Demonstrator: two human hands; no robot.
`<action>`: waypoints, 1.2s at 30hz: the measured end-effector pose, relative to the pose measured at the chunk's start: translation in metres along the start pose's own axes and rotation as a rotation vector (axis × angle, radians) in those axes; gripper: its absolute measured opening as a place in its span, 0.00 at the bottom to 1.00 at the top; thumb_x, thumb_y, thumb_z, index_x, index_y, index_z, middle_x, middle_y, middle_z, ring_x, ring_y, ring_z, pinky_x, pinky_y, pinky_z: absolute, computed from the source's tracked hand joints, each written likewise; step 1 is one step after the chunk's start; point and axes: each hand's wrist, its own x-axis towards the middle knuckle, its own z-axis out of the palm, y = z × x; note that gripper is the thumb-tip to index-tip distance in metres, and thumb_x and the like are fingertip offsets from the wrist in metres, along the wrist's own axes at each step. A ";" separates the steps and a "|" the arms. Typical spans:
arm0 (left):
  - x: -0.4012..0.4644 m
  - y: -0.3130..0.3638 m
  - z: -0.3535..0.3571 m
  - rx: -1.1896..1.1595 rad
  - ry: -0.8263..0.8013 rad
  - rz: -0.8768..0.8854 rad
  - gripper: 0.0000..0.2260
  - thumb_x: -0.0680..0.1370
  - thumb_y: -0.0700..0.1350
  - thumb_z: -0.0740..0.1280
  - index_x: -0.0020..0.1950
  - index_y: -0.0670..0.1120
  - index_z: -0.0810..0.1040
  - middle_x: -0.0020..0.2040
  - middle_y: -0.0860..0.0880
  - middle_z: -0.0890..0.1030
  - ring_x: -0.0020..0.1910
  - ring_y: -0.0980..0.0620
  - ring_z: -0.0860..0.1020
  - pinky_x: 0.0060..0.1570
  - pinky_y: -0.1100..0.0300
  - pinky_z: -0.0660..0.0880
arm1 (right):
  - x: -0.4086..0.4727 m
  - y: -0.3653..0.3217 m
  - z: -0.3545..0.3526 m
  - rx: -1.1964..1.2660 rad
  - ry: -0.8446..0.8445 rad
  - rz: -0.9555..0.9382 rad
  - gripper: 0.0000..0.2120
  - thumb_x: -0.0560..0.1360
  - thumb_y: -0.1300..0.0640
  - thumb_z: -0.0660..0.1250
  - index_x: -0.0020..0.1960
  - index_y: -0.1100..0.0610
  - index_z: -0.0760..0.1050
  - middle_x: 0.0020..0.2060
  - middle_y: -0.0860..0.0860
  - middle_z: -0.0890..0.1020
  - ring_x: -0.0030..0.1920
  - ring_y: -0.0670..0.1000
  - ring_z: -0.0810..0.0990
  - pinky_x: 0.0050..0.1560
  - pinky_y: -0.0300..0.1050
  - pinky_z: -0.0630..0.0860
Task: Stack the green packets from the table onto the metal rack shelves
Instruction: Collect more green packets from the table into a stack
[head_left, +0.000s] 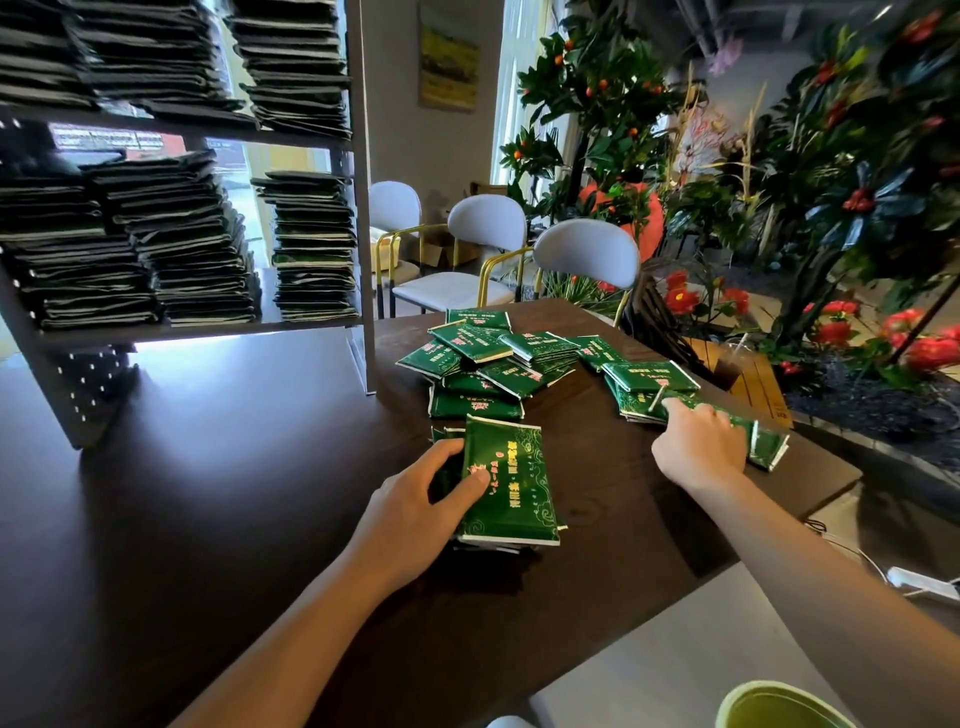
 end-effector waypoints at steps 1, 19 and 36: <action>0.000 0.000 0.000 -0.001 -0.004 -0.002 0.14 0.80 0.61 0.63 0.65 0.66 0.70 0.53 0.61 0.82 0.45 0.67 0.82 0.38 0.73 0.76 | -0.003 0.000 0.000 -0.003 0.048 -0.037 0.22 0.79 0.59 0.59 0.72 0.52 0.70 0.65 0.58 0.77 0.66 0.60 0.73 0.63 0.54 0.72; 0.001 -0.004 -0.002 -0.075 -0.017 0.003 0.12 0.80 0.60 0.64 0.63 0.66 0.74 0.54 0.62 0.83 0.48 0.63 0.83 0.53 0.58 0.80 | -0.112 -0.072 -0.056 0.541 0.473 -0.482 0.06 0.76 0.62 0.71 0.51 0.55 0.85 0.36 0.48 0.86 0.29 0.44 0.75 0.29 0.31 0.64; 0.000 0.002 -0.006 -0.068 0.027 0.026 0.13 0.77 0.61 0.66 0.61 0.63 0.77 0.51 0.62 0.84 0.49 0.67 0.81 0.46 0.71 0.73 | -0.135 -0.106 -0.062 0.983 -0.080 -0.393 0.22 0.78 0.59 0.67 0.69 0.43 0.73 0.56 0.45 0.73 0.55 0.47 0.73 0.52 0.47 0.74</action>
